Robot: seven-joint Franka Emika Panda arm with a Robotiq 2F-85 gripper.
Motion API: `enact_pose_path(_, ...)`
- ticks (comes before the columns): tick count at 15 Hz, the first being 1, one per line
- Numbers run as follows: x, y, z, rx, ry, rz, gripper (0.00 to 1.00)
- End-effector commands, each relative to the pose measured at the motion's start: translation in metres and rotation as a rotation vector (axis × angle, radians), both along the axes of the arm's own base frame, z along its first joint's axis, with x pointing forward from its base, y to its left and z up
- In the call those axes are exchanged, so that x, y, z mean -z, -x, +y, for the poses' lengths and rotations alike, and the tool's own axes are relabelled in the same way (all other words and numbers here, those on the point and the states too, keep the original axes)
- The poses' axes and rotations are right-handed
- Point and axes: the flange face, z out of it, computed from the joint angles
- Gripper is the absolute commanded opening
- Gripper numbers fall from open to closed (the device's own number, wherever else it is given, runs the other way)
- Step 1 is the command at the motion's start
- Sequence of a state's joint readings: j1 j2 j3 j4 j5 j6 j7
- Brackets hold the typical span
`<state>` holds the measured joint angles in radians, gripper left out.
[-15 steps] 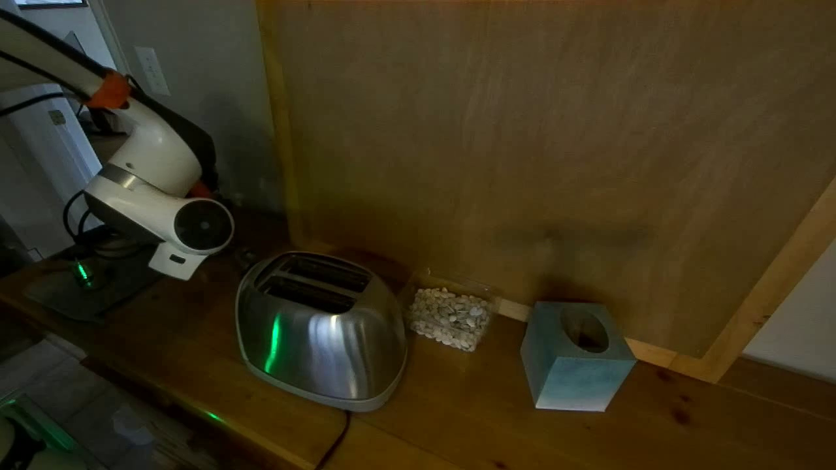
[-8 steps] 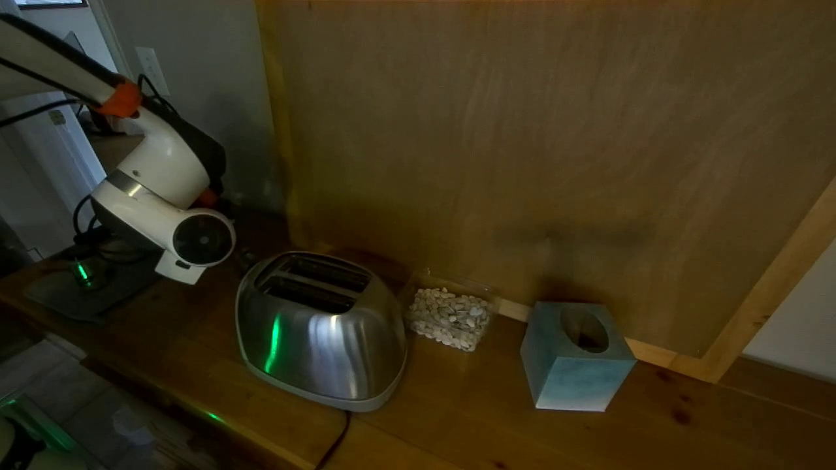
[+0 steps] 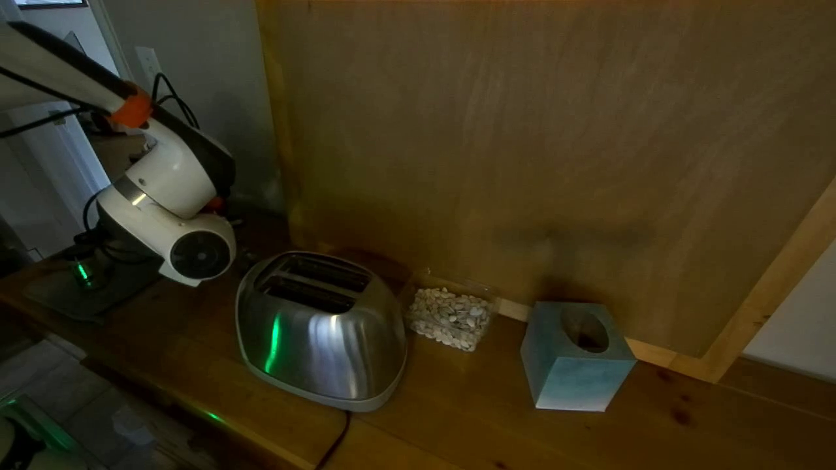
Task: Remove the white container from the bottom right of the seasoning rack and put it on the top of the seasoning rack
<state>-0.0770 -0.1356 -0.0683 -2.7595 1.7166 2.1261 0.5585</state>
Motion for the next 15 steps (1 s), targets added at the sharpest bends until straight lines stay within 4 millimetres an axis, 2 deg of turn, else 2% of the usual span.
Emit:
enact_pose_path(1,0.0035,-0.0013,-0.006,0.054,-0.038,-0.008,0.19)
enact_pose_path(15,-0.0055,-0.0086,0.0012,0.183,-0.087,-0.04,0.19)
